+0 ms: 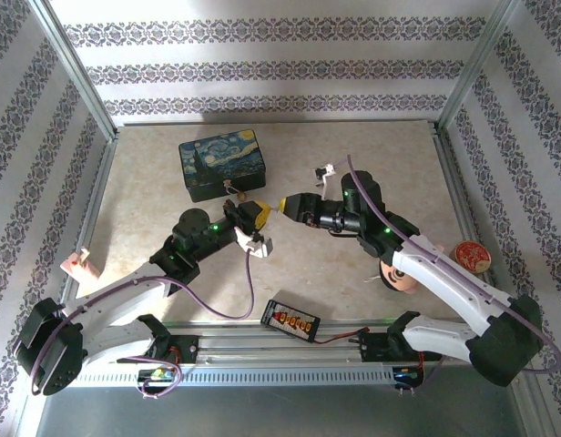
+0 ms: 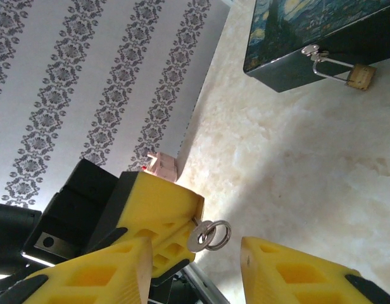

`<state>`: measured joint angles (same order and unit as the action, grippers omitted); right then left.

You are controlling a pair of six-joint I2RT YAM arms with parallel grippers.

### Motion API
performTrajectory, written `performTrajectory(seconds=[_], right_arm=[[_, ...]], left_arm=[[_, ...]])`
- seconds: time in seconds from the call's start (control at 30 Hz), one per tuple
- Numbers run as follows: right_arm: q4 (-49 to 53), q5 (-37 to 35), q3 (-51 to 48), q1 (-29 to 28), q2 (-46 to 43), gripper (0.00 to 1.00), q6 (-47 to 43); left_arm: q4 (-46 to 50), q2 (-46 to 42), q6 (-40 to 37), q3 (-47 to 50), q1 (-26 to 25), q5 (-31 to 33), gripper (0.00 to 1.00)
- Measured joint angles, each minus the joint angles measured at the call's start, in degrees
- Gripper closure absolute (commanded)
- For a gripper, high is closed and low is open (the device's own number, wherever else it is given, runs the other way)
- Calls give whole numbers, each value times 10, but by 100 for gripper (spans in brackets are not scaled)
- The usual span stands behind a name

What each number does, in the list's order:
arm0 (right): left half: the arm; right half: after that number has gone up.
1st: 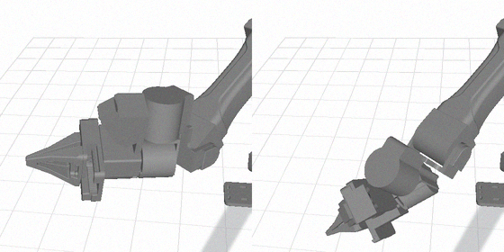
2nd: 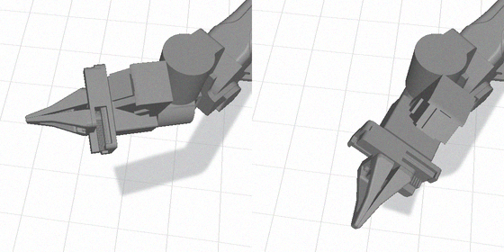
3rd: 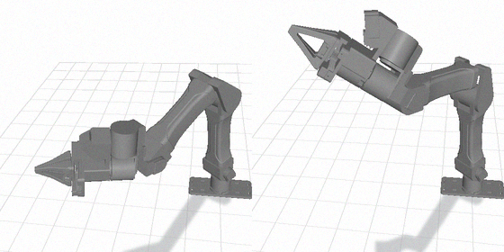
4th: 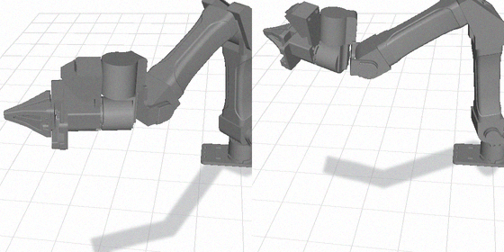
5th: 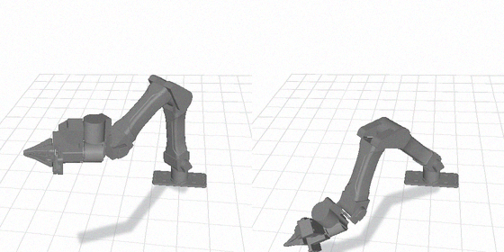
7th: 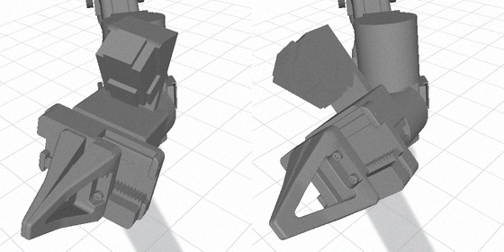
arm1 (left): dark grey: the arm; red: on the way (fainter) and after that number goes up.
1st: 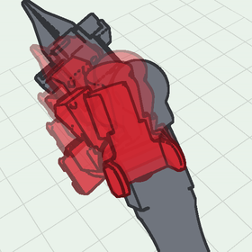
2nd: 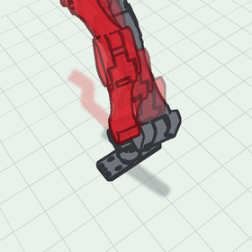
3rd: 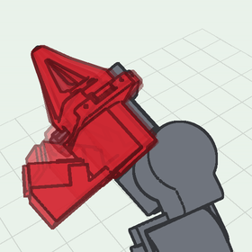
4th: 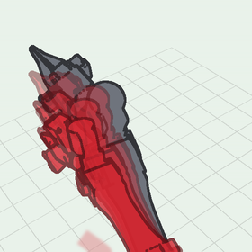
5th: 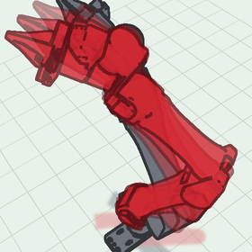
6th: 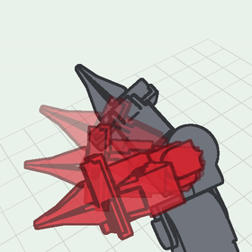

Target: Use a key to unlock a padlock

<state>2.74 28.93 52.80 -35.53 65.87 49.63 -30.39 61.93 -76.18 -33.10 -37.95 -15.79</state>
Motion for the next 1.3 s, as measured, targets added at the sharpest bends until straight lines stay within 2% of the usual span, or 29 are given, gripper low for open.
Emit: performTrajectory(seconds=[0.1, 0.17, 0.23, 0.33, 0.53, 0.87, 1.07, 1.3], right_arm=[[-6, 5, 0, -4, 7, 58, 1], [-11, 8, 0, -7, 12, 47, 2], [-15, 8, 0, -10, 17, 40, 2], [-26, 10, 0, -11, 23, 40, 10], [-74, 27, 0, -19, 53, 41, 30], [-148, 53, -1, -19, 91, 45, 67], [-181, 66, -7, -19, 94, 57, 81], [-193, 67, -33, -17, 74, 62, 88]], left_arm=[[-7, -1, 0, 0, 0, 0, 100], [-10, -1, 0, 0, 0, 0, 100], [-10, -2, 0, 0, 0, 0, 100], [-11, -3, 0, 2, 0, 0, 100], [-12, -3, 1, 3, 0, -2, 100], [-12, -8, 8, 6, 2, 31, 100], [-14, -15, 14, 8, 2, 36, 100], [-19, -16, 14, 16, 0, 24, 100]])
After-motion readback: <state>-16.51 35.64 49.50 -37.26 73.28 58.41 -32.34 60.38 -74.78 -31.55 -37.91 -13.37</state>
